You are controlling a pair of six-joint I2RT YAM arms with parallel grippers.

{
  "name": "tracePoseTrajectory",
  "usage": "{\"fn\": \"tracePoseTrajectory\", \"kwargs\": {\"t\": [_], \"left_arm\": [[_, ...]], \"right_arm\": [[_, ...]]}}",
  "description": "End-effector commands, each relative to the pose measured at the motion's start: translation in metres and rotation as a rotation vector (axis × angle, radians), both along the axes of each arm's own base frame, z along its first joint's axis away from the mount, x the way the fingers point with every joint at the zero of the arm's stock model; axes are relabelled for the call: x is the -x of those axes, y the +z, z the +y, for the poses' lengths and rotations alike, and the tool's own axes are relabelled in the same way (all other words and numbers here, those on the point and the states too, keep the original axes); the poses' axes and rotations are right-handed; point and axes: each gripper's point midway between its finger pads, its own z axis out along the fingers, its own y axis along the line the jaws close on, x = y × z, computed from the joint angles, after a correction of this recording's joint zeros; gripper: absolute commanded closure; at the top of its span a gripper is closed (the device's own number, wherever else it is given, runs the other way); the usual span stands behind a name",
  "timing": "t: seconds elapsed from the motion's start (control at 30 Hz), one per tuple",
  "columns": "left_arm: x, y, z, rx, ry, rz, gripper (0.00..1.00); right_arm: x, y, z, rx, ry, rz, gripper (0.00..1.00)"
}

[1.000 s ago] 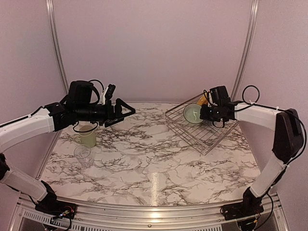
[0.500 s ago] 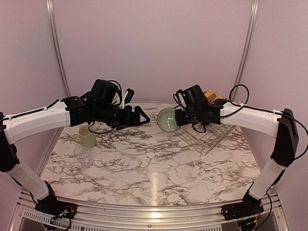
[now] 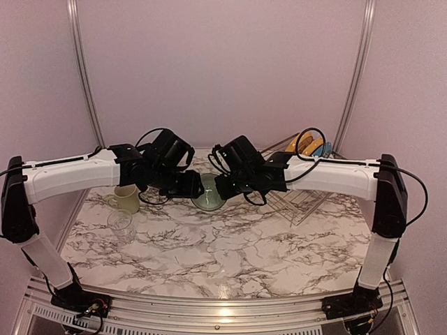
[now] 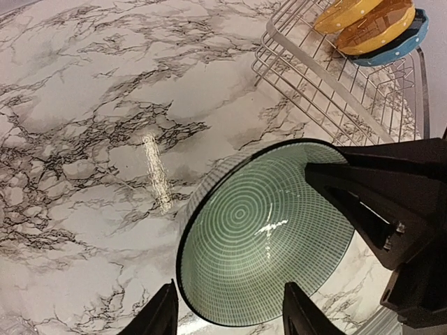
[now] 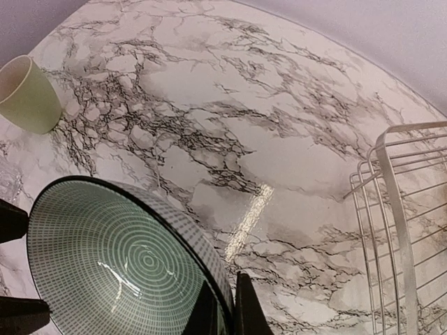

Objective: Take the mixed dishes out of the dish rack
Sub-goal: Pass from the right arm to the left

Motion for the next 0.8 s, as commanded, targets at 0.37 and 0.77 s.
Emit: {"fn": "tracePoseTrajectory", "kwargs": {"t": [0.37,0.77], "left_arm": [[-0.003,-0.032,0.019,-0.121,0.048,0.019,0.65],[-0.006,-0.034,0.023,-0.13,0.07,0.015,0.94]], "right_arm": [[0.005,0.042,0.03,-0.185,0.07,0.002,1.0],[0.012,0.039,0.035,-0.224,0.099,0.028,0.9]]}}
